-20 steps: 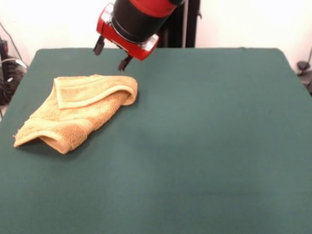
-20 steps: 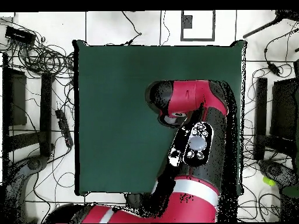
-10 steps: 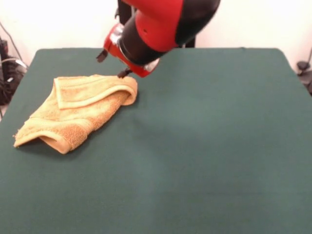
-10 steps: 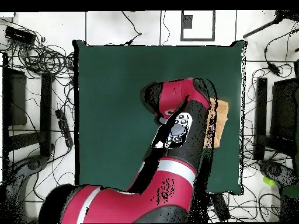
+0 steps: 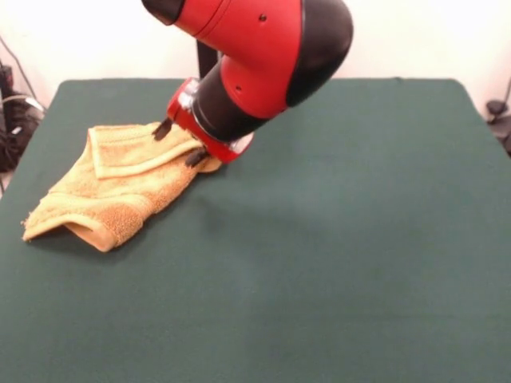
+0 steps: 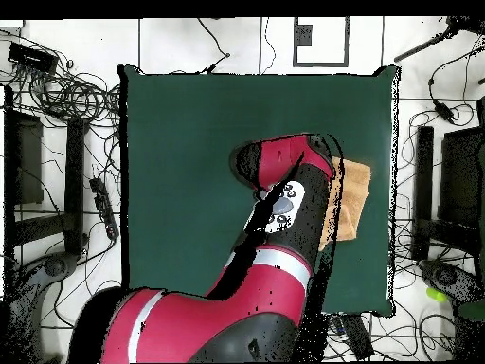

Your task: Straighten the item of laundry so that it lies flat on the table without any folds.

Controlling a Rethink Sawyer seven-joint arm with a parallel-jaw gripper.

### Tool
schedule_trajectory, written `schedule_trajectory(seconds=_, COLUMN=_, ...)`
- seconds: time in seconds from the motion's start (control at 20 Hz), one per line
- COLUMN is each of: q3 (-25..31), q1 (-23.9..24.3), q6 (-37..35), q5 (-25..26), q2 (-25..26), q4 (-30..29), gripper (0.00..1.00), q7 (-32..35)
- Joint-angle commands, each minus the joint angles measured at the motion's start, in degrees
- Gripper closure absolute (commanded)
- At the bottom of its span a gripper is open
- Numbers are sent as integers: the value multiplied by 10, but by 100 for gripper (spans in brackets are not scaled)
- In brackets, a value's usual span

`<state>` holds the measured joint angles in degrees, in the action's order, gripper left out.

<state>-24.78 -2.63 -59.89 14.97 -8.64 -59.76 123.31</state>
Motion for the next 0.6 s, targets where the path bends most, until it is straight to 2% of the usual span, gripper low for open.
schedule_trajectory(seconds=0.05, q3=19, q1=-8, q6=70, q5=-12, q2=-1, q4=-28, gripper=0, q7=136)
schedule_trajectory(seconds=0.15, q3=16, q1=-6, q6=68, q5=-11, q2=2, q4=-26, gripper=0, q7=126)
schedule_trajectory(seconds=0.4, q3=9, q1=-13, q6=72, q5=-20, q2=12, q4=-33, gripper=0, q7=150)
schedule_trajectory(seconds=0.6, q3=10, q1=-16, q6=34, q5=-23, q2=6, q4=-42, gripper=0, q7=127)
